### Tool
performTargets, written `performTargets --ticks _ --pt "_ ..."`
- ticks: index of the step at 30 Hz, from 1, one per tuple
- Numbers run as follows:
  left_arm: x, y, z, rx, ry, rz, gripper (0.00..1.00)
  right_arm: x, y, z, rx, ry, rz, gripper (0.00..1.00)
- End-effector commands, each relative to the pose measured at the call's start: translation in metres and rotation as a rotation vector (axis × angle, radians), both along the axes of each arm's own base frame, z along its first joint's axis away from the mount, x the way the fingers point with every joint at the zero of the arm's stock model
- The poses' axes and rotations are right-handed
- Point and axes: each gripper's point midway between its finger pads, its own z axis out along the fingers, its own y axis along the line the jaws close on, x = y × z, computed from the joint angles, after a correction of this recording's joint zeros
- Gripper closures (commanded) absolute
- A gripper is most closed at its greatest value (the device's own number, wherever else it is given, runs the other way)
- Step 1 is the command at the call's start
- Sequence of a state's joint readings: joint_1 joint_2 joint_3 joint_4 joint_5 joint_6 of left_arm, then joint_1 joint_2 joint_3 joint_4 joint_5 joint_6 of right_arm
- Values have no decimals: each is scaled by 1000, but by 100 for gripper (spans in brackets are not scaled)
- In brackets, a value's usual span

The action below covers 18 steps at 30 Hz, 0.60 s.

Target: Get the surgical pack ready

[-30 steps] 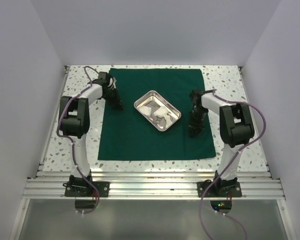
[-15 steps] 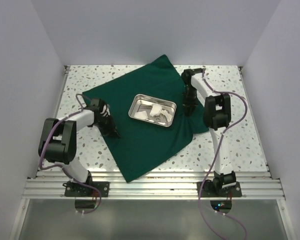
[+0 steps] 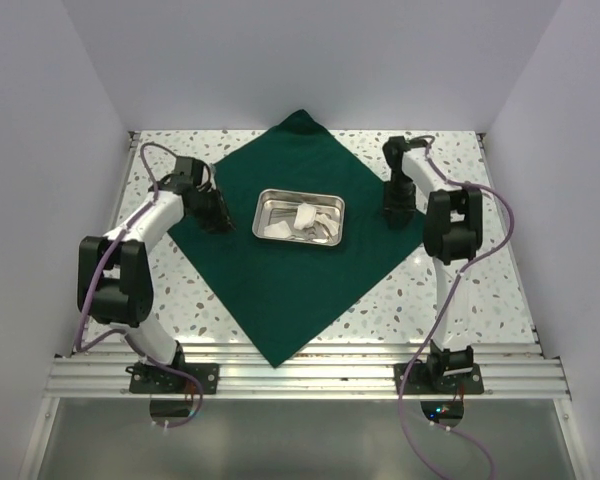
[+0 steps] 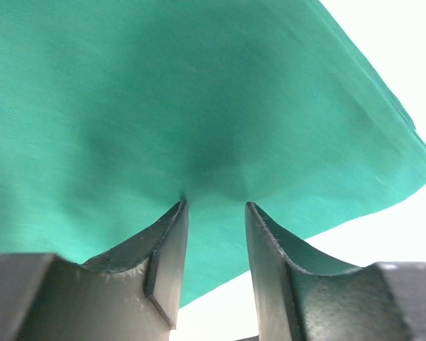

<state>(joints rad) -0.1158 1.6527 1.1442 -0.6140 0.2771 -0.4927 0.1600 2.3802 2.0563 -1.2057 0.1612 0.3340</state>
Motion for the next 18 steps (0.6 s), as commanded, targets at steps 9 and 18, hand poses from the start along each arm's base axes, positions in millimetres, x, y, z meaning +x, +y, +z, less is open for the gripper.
performTargets --ticks 9,18 --pt "67 -5 25 -28 -90 -52 55 3 -47 12 -15 -60 -59 50" --pt "81 -29 33 -152 -161 -177 49 13 47 74 371 -224 -30 29"
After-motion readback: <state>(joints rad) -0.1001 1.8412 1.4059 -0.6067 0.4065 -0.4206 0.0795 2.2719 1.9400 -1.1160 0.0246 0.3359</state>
